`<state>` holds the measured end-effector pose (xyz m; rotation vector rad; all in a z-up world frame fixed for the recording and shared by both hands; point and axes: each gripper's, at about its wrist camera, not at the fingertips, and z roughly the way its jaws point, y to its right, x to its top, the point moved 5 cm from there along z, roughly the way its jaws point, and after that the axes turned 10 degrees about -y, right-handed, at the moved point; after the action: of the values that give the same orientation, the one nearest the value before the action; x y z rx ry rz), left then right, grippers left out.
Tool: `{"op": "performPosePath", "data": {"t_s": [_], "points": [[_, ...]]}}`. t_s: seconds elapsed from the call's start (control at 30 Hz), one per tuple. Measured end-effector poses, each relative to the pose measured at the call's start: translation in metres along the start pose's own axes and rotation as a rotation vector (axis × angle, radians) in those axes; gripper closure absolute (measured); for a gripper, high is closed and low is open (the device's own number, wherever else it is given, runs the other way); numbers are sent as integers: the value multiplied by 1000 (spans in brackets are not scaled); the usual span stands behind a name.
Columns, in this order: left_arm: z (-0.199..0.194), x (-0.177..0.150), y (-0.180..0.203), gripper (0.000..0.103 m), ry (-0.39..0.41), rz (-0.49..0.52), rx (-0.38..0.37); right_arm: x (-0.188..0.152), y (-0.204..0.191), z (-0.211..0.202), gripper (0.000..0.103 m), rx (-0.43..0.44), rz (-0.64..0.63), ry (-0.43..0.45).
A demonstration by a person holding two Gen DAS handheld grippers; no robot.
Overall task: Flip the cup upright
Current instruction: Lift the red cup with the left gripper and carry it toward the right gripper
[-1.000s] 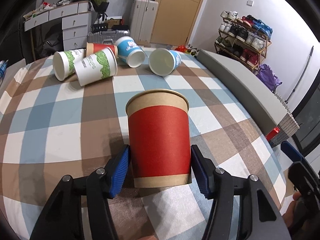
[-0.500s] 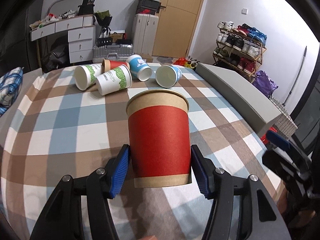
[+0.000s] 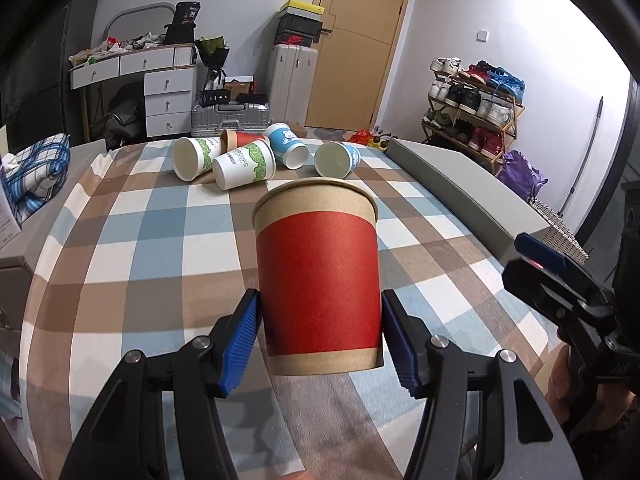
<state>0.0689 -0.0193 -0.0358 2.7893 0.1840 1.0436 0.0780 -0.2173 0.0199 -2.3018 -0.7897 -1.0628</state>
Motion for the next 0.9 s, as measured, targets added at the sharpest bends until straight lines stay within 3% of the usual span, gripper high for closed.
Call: {"op": "performPosePath", "data": {"t_s": [0.9], "points": [[27,-41,21,49,-75,-48,-33,-11,0,11,0,-9,1,-66]]}}
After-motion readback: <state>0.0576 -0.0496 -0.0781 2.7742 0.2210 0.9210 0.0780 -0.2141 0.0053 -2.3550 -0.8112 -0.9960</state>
